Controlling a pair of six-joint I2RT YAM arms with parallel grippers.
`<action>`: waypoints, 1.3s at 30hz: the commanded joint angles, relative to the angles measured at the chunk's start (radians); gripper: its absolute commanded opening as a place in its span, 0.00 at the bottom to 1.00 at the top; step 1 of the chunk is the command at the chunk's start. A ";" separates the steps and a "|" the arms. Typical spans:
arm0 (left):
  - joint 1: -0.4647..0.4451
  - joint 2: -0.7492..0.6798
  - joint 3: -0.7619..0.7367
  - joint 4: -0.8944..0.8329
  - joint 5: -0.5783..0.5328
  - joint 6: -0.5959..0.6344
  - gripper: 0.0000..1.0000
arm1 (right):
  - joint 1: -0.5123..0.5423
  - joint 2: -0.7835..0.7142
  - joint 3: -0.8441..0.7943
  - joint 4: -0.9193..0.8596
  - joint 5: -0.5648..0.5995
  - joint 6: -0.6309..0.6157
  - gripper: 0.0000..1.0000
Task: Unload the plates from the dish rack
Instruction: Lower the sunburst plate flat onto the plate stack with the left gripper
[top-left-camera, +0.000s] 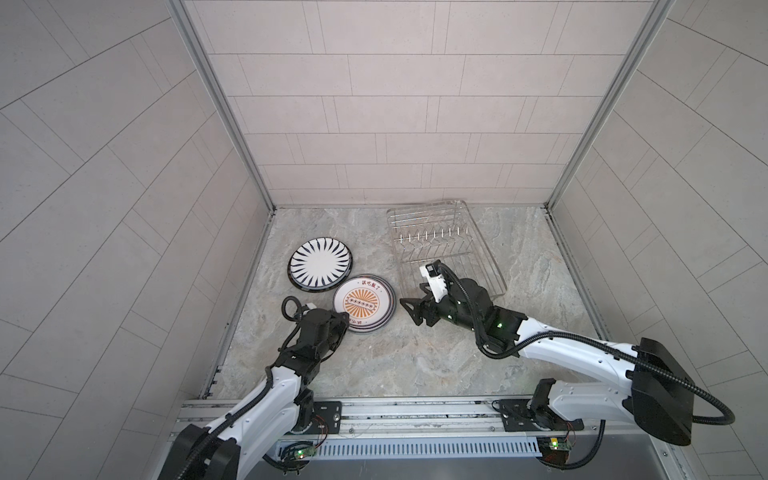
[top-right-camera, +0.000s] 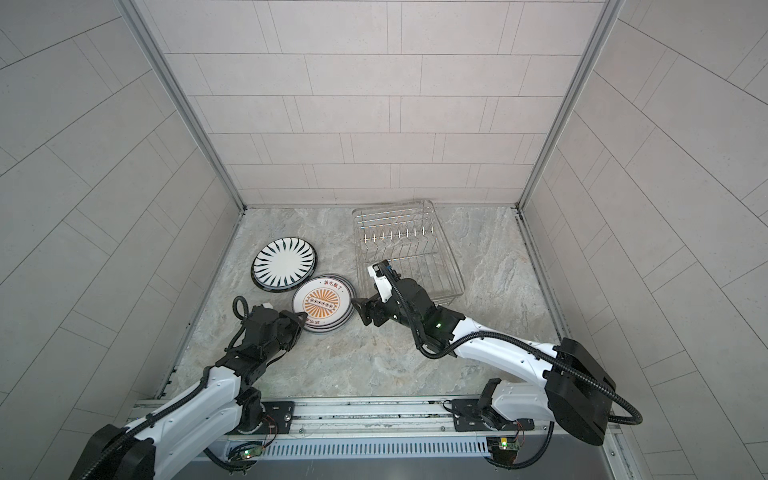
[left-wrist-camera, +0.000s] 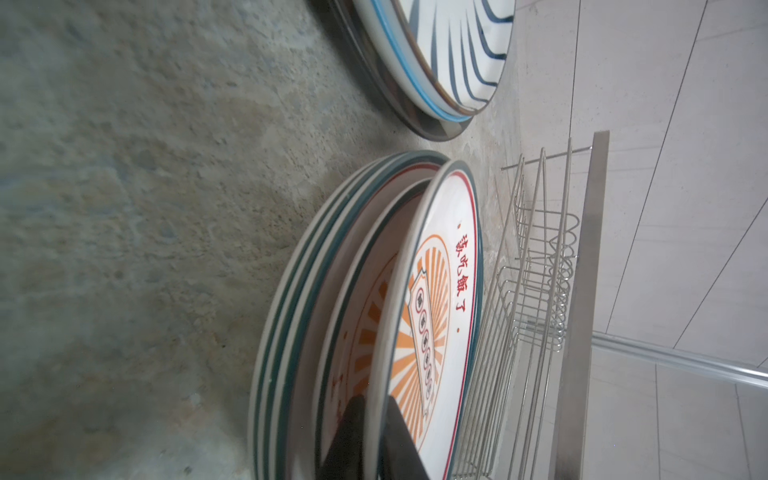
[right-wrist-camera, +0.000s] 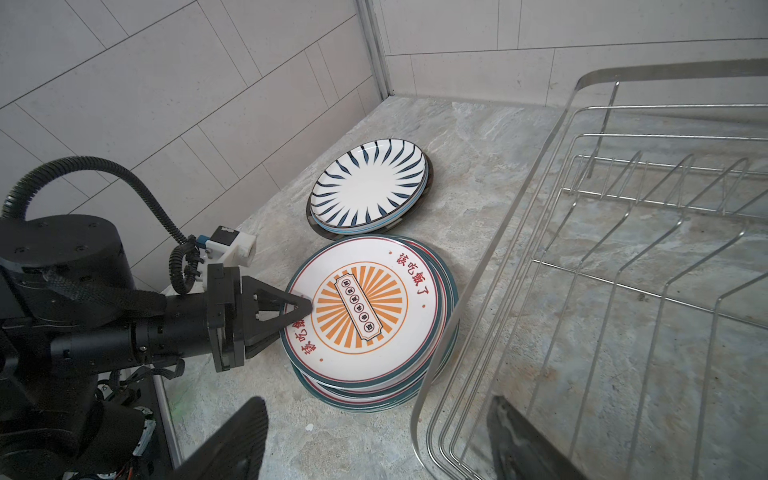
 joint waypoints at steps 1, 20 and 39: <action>-0.002 -0.011 0.043 -0.034 -0.034 0.004 0.21 | 0.005 -0.018 -0.009 0.010 0.022 -0.003 0.85; -0.042 -0.091 0.032 -0.090 -0.158 0.029 0.34 | 0.005 -0.012 -0.007 0.011 0.042 0.006 0.85; -0.042 -0.102 0.049 -0.123 -0.223 0.058 0.44 | 0.005 -0.013 -0.001 -0.001 0.054 0.007 0.84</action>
